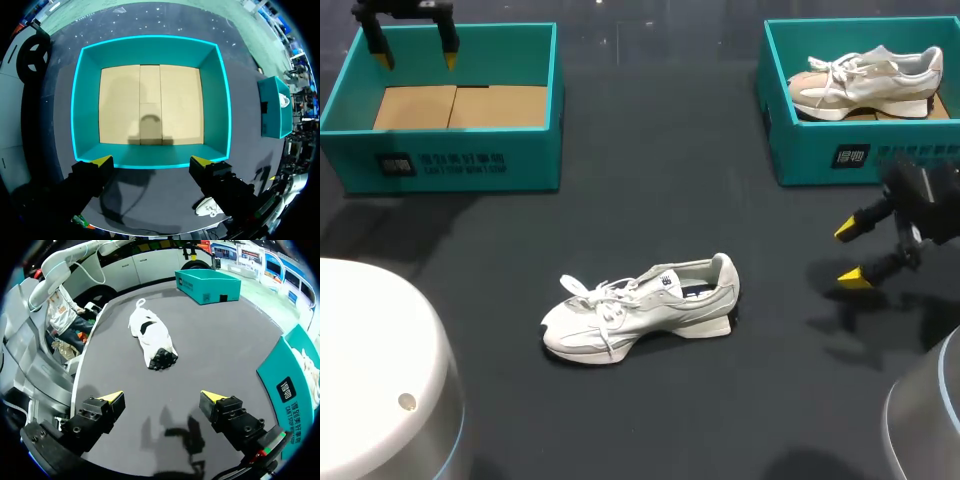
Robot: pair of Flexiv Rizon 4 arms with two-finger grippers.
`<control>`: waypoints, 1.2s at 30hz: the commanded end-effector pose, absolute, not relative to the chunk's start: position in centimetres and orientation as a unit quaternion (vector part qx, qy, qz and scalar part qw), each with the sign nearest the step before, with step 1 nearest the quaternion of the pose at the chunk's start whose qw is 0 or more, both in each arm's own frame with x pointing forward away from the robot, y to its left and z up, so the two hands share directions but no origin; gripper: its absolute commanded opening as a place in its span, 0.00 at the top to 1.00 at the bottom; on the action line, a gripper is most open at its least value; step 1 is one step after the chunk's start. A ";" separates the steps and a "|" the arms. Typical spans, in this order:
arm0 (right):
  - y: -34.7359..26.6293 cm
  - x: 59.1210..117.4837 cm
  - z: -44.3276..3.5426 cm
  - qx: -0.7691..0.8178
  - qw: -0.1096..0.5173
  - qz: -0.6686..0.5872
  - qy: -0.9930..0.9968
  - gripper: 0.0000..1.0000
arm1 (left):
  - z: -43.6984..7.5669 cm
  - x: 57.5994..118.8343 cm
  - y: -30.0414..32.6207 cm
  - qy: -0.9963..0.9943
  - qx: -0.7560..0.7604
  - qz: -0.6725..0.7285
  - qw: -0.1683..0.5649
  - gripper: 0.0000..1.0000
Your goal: Take the shoe out of the shoebox, open the shoe tongue, remove and reinsert the insole, then place the shoe into the shoebox
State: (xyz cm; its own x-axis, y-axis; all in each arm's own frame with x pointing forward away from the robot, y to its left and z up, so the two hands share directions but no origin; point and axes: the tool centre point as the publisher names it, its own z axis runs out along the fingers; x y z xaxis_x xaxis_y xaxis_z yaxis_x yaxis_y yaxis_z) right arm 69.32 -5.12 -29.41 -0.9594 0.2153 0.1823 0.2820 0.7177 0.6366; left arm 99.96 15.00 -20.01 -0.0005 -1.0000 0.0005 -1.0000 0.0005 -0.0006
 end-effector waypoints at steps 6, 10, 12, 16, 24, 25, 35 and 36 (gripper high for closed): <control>-5.3 68.7 -31.0 -0.132 0.012 -0.420 -0.898 0.00 | -20.0 100.0 15.0 0.707 -0.707 0.000 0.000 0.00; -4.7 68.8 -33.1 -0.107 -0.001 -0.436 -0.894 0.00 | -20.0 100.0 15.0 0.707 -0.707 0.000 0.000 0.00; -4.6 68.9 -34.0 -0.100 0.002 -0.441 -0.892 0.00 | -20.0 100.0 15.0 0.707 -0.707 0.000 0.000 0.00; -4.7 69.1 -34.4 -0.092 -0.017 -0.464 -0.881 0.00 | -20.0 100.0 15.0 0.707 -0.707 0.000 0.000 0.00; -4.9 69.0 -33.9 -0.115 -0.032 -0.469 -0.875 0.00 | -20.0 100.0 15.0 0.707 -0.707 0.000 0.000 0.00; -4.9 69.0 -33.9 -0.115 -0.032 -0.469 -0.875 0.00 | -20.0 100.0 15.0 0.707 -0.707 0.000 0.000 0.00; -3.3 69.9 -36.5 -0.069 -0.042 -0.490 -0.868 0.00 | -20.0 100.0 15.0 0.707 -0.707 0.000 0.000 0.00; -3.1 69.9 -36.6 -0.067 -0.043 -0.492 -0.867 0.00 | -20.0 100.0 15.0 0.707 -0.707 0.000 0.000 0.00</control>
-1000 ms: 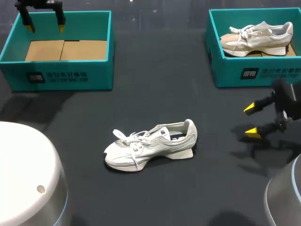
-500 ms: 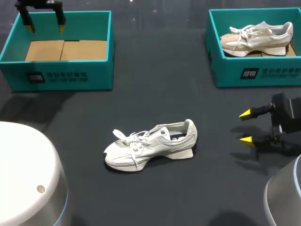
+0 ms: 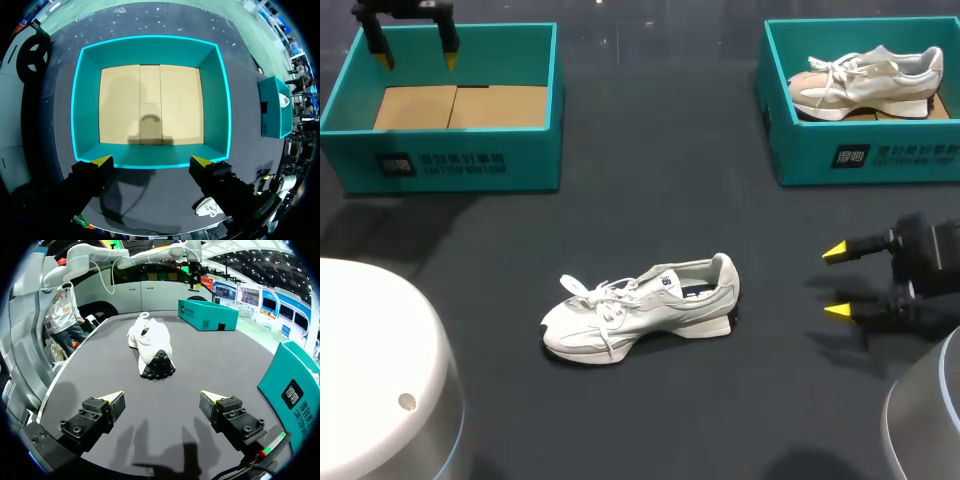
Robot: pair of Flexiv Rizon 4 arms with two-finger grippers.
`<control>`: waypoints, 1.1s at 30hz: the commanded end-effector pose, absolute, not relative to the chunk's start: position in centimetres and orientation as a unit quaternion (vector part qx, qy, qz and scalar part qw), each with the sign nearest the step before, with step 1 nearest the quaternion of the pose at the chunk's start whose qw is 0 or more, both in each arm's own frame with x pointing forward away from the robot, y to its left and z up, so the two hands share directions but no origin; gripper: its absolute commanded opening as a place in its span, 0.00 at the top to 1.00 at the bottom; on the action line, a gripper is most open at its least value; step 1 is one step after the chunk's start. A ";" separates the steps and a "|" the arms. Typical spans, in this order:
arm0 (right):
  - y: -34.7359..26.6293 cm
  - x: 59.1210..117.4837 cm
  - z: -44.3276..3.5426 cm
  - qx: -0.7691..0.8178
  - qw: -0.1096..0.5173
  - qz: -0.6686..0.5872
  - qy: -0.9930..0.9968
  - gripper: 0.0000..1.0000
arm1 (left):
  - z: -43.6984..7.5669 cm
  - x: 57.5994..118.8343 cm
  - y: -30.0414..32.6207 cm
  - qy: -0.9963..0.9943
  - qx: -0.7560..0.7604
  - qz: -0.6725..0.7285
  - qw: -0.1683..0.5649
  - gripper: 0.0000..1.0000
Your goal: Take the shoe out of the shoebox, open the shoe tongue, remove and reinsert the insole, then place the shoe into the shoebox
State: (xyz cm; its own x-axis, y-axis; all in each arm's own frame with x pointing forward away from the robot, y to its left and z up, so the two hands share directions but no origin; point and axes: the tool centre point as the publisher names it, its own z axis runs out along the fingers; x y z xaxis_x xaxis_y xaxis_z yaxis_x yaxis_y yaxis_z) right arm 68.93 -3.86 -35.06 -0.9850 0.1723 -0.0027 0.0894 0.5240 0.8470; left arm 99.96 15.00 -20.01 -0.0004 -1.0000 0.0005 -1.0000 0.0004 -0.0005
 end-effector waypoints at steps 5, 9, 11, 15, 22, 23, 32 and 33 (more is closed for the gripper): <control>-2.7 70.4 -36.8 0.056 0.054 0.491 0.867 0.00 | -20.0 100.0 15.0 0.707 -0.707 0.000 0.000 0.00; -2.0 70.7 -37.0 0.041 0.053 0.499 0.864 0.00 | -20.0 100.0 15.0 0.707 -0.707 0.000 0.000 0.00; -1.3 70.8 -37.2 0.030 0.049 0.497 0.866 0.00 | -20.0 100.0 15.0 0.707 -0.707 0.000 0.000 0.00; -0.1 70.9 -37.5 0.018 0.040 0.501 0.864 0.00 | -20.0 100.0 15.0 0.707 -0.707 0.000 0.000 0.00; 1.1 70.3 -37.6 0.007 0.032 0.513 0.858 0.00 | -20.0 100.0 15.0 0.707 -0.707 0.000 0.000 0.00; 1.1 70.3 -37.6 0.007 0.032 0.513 0.858 0.00 | -20.0 100.0 15.0 0.707 -0.707 0.000 0.000 0.00; 1.7 70.2 -37.7 -0.010 0.024 0.517 0.856 0.00 | -20.0 100.0 15.0 0.707 -0.707 0.000 0.000 0.00; 2.4 70.1 -37.8 -0.020 0.024 0.511 0.859 0.00 | -20.0 100.0 15.0 0.707 -0.707 0.000 0.000 0.00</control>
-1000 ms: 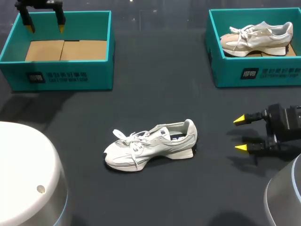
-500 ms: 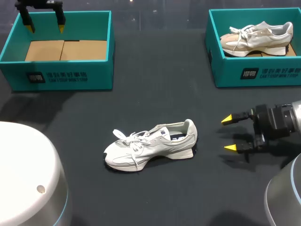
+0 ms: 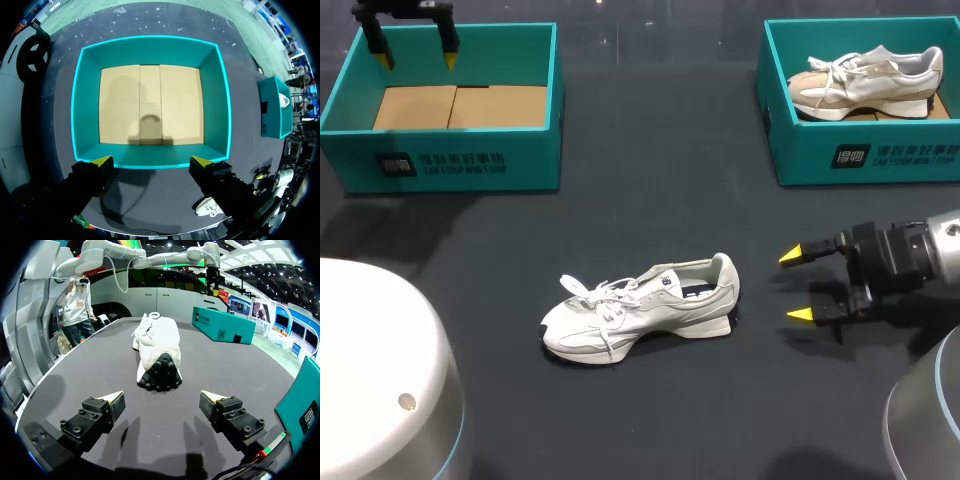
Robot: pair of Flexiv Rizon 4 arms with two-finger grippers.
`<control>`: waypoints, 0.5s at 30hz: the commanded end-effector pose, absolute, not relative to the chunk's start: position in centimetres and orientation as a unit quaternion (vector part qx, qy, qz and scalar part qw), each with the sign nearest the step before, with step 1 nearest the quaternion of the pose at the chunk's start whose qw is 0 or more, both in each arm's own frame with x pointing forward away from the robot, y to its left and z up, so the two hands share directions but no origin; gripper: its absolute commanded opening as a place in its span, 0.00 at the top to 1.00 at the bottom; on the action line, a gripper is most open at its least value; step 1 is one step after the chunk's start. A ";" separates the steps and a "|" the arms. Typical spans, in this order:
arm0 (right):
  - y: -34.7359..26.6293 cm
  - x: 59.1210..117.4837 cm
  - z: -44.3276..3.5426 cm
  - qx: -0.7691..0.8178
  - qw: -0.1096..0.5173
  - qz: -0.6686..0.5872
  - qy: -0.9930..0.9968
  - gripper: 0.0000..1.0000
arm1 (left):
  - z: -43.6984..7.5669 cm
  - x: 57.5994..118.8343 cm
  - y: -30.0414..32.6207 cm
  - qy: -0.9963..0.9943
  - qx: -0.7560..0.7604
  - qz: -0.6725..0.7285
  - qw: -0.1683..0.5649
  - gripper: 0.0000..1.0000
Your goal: Take the shoe out of the shoebox, open the shoe tongue, remove and reinsert the insole, then place the shoe into the shoebox
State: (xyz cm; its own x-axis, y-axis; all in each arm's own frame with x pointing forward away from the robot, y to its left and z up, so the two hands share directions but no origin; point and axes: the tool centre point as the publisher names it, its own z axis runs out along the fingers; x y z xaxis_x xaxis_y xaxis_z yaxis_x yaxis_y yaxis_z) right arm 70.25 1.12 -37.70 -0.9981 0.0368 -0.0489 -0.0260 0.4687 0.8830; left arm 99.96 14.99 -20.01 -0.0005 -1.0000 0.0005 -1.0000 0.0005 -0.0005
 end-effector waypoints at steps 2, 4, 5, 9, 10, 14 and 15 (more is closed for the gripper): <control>3.5 70.2 -38.2 -0.032 0.013 0.515 0.857 0.00 | -20.0 100.0 15.0 0.707 -0.707 0.000 0.000 0.00; 4.5 70.4 -38.7 -0.037 0.008 0.522 0.852 0.00 | -20.0 100.0 15.0 0.707 -0.707 0.000 0.000 0.00; 4.9 70.6 -38.9 -0.037 0.005 0.522 0.852 0.00 | -20.0 100.0 15.0 0.707 -0.707 0.000 0.000 0.00; 6.0 71.1 -39.1 -0.038 0.001 0.525 0.850 0.00 | -20.0 100.0 15.0 0.707 -0.707 0.000 0.000 0.00; 6.2 71.2 -39.1 -0.042 -0.003 0.525 0.850 0.00 | -20.0 100.0 15.0 0.707 -0.707 0.000 0.000 0.00; 6.6 71.6 -39.2 -0.036 -0.008 0.528 0.849 0.00 | -20.0 100.0 15.0 0.707 -0.707 0.000 0.000 0.00; 6.7 71.7 -39.3 -0.036 -0.012 0.530 0.847 0.00 | -20.0 100.0 15.0 0.707 -0.707 0.000 0.000 0.00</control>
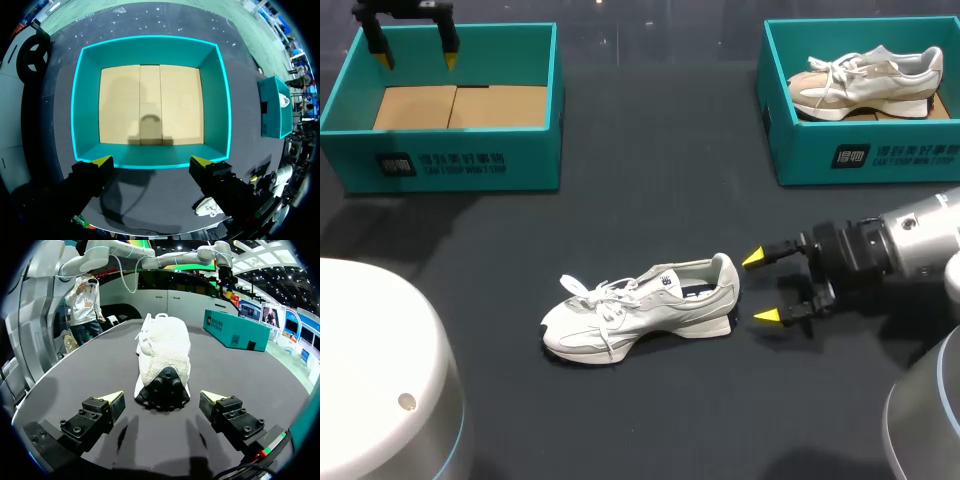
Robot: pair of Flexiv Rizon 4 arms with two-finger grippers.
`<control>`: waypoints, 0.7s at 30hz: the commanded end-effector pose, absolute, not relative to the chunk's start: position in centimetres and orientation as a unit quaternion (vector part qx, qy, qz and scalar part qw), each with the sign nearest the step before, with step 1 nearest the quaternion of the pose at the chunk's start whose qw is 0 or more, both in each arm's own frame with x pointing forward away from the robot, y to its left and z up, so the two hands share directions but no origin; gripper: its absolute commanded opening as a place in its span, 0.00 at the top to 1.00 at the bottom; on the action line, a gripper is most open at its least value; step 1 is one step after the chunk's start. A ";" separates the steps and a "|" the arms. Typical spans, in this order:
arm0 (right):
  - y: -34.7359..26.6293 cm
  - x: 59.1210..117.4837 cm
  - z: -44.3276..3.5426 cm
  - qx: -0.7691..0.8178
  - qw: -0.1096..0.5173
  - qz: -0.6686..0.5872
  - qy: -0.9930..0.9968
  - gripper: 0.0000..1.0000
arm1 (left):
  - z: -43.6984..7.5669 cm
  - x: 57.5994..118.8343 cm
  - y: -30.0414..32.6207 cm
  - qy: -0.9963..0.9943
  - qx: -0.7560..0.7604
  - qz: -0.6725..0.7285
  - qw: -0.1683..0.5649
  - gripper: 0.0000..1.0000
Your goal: Take the shoe out of the shoebox, open the shoe tongue, remove and reinsert the insole, then place the shoe into the shoebox
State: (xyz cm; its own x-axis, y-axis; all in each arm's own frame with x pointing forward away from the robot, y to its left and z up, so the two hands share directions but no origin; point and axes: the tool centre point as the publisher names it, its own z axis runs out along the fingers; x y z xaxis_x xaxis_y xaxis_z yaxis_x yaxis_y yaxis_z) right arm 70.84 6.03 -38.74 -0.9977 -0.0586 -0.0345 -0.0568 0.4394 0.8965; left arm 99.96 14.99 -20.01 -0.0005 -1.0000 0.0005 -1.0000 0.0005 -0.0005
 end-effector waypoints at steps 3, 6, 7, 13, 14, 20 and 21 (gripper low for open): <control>7.2 71.8 -39.5 0.033 0.024 -0.530 -0.847 0.00 | -20.0 100.0 15.0 -0.707 0.707 0.000 0.000 0.00; 7.8 71.8 -39.8 0.033 0.039 -0.528 -0.848 0.00 | -20.0 100.0 15.0 -0.707 0.707 0.000 0.000 0.00; 7.9 71.7 -39.9 0.031 0.041 -0.527 -0.848 0.00 | -20.0 100.0 15.0 -0.707 0.707 0.000 0.000 0.00; 9.0 71.6 -40.2 0.015 0.062 -0.525 -0.849 0.00 | -20.0 100.0 15.0 -0.707 0.707 0.000 0.000 0.00; 9.1 71.6 -40.3 0.011 0.064 -0.525 -0.849 0.00 | -20.0 100.0 15.0 -0.707 0.707 0.000 0.000 0.00; 9.8 71.3 -40.4 -0.001 0.074 -0.525 -0.848 0.00 | -20.0 100.0 15.0 -0.707 0.707 0.000 0.000 0.00; 9.8 71.2 -40.4 -0.001 0.076 -0.526 -0.847 0.00 | -20.0 100.0 15.0 -0.707 0.707 0.000 0.000 0.00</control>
